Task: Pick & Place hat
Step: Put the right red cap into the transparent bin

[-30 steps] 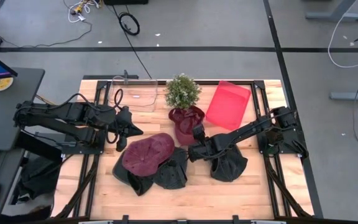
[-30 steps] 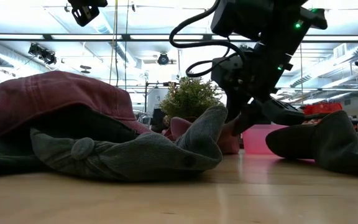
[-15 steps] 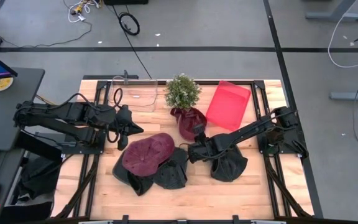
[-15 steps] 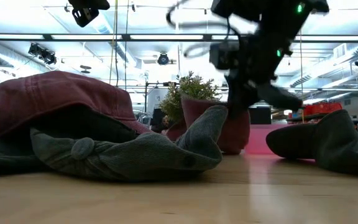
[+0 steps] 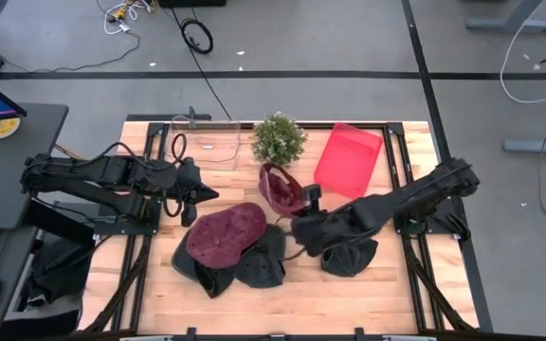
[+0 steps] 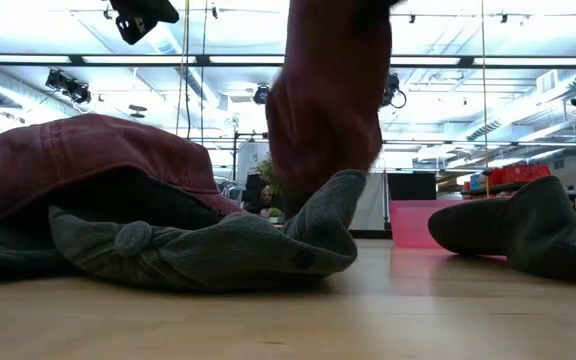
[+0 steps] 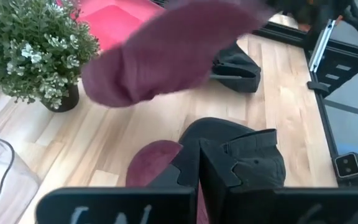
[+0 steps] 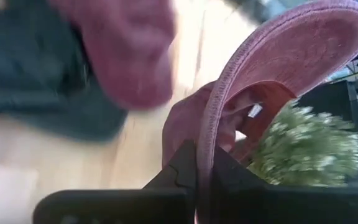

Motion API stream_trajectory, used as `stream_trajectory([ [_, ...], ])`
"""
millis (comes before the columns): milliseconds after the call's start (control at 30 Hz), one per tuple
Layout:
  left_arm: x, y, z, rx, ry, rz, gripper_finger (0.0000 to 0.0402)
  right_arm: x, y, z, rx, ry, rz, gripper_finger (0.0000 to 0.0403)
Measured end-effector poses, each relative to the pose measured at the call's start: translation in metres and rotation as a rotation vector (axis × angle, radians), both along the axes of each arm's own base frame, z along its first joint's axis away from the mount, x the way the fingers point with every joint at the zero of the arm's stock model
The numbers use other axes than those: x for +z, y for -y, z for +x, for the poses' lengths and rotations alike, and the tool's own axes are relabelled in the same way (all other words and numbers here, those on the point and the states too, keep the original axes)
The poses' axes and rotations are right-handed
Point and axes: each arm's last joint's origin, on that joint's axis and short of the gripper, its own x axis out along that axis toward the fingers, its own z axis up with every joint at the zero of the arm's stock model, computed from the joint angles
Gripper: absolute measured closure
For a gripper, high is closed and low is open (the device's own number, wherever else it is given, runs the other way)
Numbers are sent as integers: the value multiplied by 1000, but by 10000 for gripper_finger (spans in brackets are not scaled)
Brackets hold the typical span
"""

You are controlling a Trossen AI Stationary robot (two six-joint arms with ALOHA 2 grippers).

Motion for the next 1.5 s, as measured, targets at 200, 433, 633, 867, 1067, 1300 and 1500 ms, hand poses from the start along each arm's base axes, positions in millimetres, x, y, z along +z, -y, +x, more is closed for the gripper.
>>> stream_trajectory([
  [200, -1, -1, -1, -5, -16, 66, 392, 69, 16, -41, -87, 295, 213, 398],
  [433, 1, 0, -1, -37, -33, 343, 392, 120, 45, -84, -142, 559, 657, 399],
  [633, 8, 4, 0, 0, -6, 583, 392, 143, 58, -95, -125, 717, 837, 399],
  [867, 14, 23, 10, -220, 36, 879, 392, 152, 62, -91, -95, 810, 848, 399],
  [1067, 5, 33, 21, -401, -37, 1092, 392, 152, 64, -89, -98, 808, 829, 399],
  [1300, -1, 35, 38, -365, -66, 1143, 381, 151, 64, -89, -99, 807, 830, 399],
  [1500, 3, 36, 49, -277, -54, 1230, 317, 151, 64, -89, -109, 810, 849, 399],
])
